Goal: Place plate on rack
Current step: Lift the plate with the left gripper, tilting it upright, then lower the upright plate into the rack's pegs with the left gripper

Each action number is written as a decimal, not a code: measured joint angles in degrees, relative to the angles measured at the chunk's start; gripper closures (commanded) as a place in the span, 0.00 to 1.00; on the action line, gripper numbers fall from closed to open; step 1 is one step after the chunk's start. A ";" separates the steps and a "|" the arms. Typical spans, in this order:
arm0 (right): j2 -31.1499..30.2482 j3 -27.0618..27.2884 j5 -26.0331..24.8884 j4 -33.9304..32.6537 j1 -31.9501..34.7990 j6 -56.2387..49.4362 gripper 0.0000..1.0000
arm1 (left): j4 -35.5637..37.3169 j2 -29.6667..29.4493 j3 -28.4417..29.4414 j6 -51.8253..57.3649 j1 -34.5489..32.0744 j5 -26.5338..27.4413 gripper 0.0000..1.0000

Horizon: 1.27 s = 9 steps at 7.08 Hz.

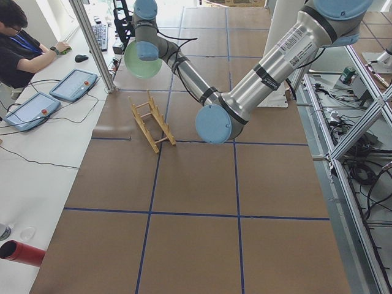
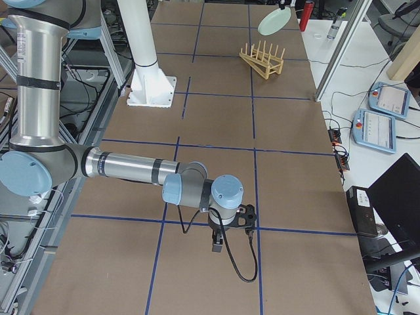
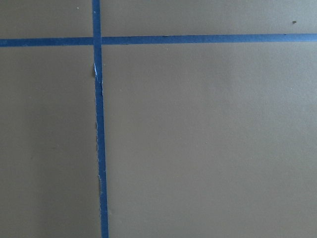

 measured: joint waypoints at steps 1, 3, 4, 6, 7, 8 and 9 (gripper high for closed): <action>0.00 0.01 0.00 0.00 0.00 0.00 0.00 | -9.23 1.58 2.47 -3.22 -0.41 2.48 1.00; 0.00 0.00 0.00 0.00 0.00 0.00 0.00 | -26.36 5.31 7.52 -5.84 -0.38 7.39 1.00; 0.00 -0.01 0.00 0.00 0.00 0.00 0.00 | -32.39 6.22 10.44 -6.07 -0.12 9.46 1.00; 0.00 -0.01 0.00 0.00 0.00 0.00 0.00 | -37.52 6.89 14.12 -6.00 1.61 13.19 1.00; 0.00 -0.01 0.00 0.00 0.00 0.00 0.00 | -38.74 7.06 15.28 -5.86 3.14 15.39 1.00; 0.00 -0.01 0.00 0.00 0.00 0.00 0.00 | -40.00 7.42 16.18 -5.81 4.81 17.62 1.00; 0.00 -0.01 0.00 0.00 0.00 0.00 0.00 | -40.93 8.01 16.65 -5.78 6.11 19.18 1.00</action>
